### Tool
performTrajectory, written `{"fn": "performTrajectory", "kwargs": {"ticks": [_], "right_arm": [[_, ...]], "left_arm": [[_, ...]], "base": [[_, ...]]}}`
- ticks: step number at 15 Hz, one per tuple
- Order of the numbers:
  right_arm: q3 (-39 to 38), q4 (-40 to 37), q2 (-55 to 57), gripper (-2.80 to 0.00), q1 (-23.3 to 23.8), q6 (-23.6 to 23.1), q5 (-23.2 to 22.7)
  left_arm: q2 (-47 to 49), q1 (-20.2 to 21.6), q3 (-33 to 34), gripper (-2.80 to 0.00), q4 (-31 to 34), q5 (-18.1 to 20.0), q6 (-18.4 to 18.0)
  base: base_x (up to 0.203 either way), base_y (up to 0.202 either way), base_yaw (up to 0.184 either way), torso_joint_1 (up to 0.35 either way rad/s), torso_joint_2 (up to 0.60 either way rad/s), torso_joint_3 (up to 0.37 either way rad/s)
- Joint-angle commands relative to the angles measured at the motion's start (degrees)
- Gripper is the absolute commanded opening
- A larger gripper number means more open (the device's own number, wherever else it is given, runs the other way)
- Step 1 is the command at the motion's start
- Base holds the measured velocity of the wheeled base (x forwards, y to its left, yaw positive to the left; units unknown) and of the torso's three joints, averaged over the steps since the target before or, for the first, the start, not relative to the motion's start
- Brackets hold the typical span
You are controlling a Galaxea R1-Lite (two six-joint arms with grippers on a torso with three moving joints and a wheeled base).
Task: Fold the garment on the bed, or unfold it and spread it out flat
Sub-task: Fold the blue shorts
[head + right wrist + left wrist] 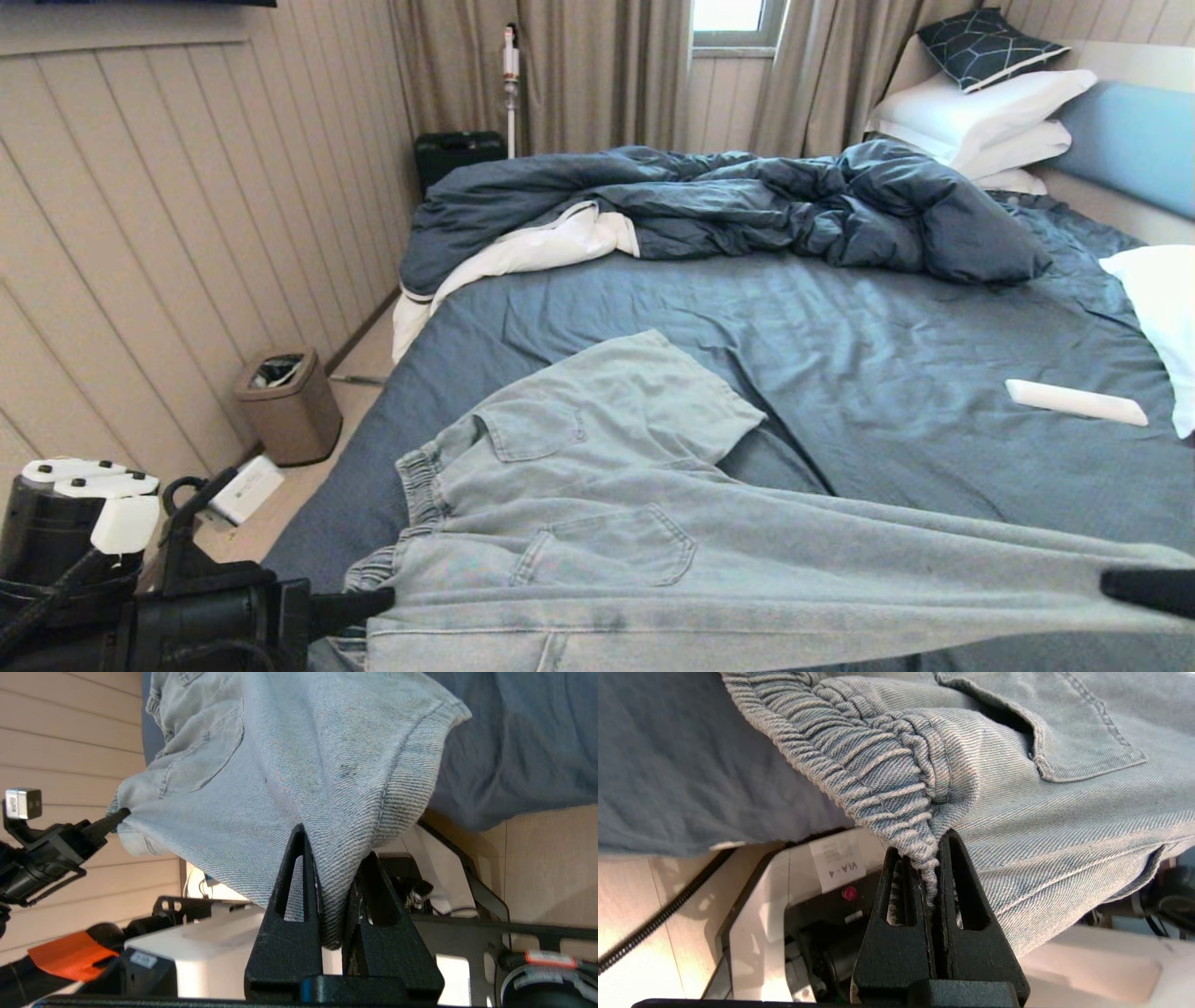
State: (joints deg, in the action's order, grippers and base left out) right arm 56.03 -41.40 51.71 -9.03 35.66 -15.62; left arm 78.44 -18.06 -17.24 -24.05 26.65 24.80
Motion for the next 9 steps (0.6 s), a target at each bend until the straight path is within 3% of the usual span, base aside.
{"fn": "performTrajectory", "kwargs": {"ticks": [1, 5, 9], "right_arm": [[-0.04, -0.89, -1.92, -2.8, -0.02, 0.2, -0.19], [-0.33, -2.46, -3.63, -2.8, -0.02, 0.2, -0.2], [-0.33, -3.42, -4.94, -2.8, -0.11, 0.29, -0.34]], "left_arm": [[-0.99, -0.56, 0.21, -2.8, 0.72, 0.07, 0.17], [-2.93, -1.55, 0.91, -2.8, 1.83, 0.25, 0.25], [-6.74, -2.2, 0.1, -2.8, 7.37, 0.2, 0.17]], "base": [[0.0, 0.0, 0.0, 0.0, 0.0, 0.0], [0.0, 0.0, 0.0, 0.0, 0.0, 0.0], [0.0, 0.0, 0.0, 0.0, 0.0, 0.0]]}}
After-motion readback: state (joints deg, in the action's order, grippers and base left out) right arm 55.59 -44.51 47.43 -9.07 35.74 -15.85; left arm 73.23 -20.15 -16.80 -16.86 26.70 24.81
